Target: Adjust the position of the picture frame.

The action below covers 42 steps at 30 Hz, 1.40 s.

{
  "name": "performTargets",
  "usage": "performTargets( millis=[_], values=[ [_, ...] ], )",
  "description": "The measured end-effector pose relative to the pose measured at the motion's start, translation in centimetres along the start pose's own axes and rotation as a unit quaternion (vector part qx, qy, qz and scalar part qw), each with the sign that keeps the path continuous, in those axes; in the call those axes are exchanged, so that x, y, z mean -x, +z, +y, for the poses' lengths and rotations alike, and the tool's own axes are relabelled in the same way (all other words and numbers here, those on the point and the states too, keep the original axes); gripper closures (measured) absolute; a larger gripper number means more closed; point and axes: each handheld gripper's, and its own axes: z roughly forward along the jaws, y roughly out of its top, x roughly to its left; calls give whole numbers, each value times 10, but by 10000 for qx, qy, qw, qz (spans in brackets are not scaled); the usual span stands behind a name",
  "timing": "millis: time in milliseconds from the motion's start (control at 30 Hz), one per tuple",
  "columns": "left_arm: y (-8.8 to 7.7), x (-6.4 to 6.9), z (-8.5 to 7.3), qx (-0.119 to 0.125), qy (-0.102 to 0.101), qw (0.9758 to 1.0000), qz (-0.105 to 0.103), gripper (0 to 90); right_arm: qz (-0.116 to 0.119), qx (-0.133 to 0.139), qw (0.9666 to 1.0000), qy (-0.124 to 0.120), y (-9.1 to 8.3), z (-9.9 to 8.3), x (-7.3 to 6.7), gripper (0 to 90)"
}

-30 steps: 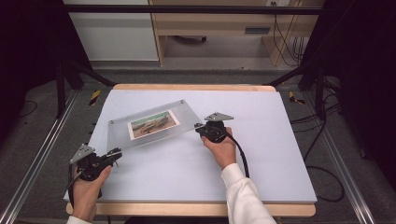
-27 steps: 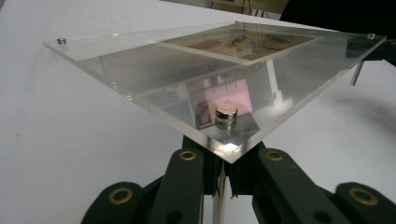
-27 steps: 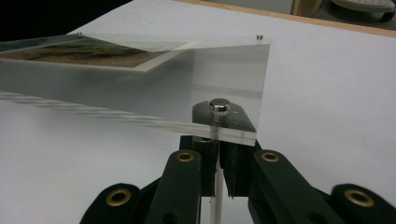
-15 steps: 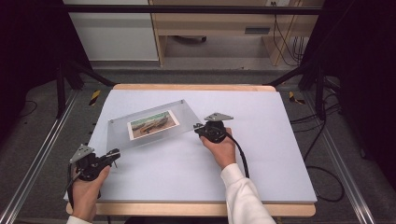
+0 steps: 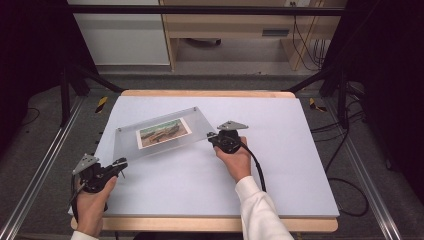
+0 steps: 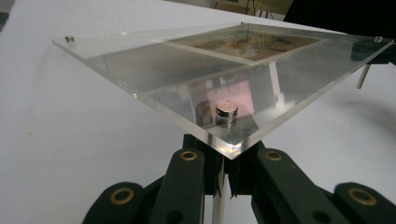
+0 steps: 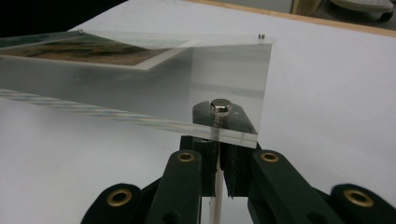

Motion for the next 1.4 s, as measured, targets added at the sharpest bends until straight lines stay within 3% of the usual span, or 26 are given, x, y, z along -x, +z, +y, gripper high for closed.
performTargets(
  millis=[67, 367, 467, 700, 967, 1167, 1233, 1400],
  values=[
    [-2, 2, 3, 73, 130, 9999, 30, 840, -33, 95, 9999, -15, -2, 2, -1, 851],
    [-16, 10, 14, 370, 86, 9992, -120, 832, -3, 342, 9994, -37, -21, 14, -5, 850],
    [-19, 15, 18, 391, 49, 9990, -205, 831, -60, 395, 9992, -67, -34, 18, -8, 847],
    [-17, 29, 26, 422, 205, 9984, -330, 829, -186, 499, 9986, -59, -58, 17, -2, 846],
    [11, 59, 43, 458, 546, 9947, -745, 828, -595, 650, 9961, 25, -104, 4, 15, 840],
    [28, 75, 48, 471, 709, 9921, -926, 827, -819, 733, 9939, 123, -128, -7, 29, 838],
    [42, 87, 50, 445, 785, 9901, -1079, 827, -937, 757, 9926, 182, -137, -13, 36, 838],
    [55, 98, 52, 402, 884, 9878, -1215, 826, -1094, 772, 9906, 287, -151, -23, 45, 838]
  ],
)
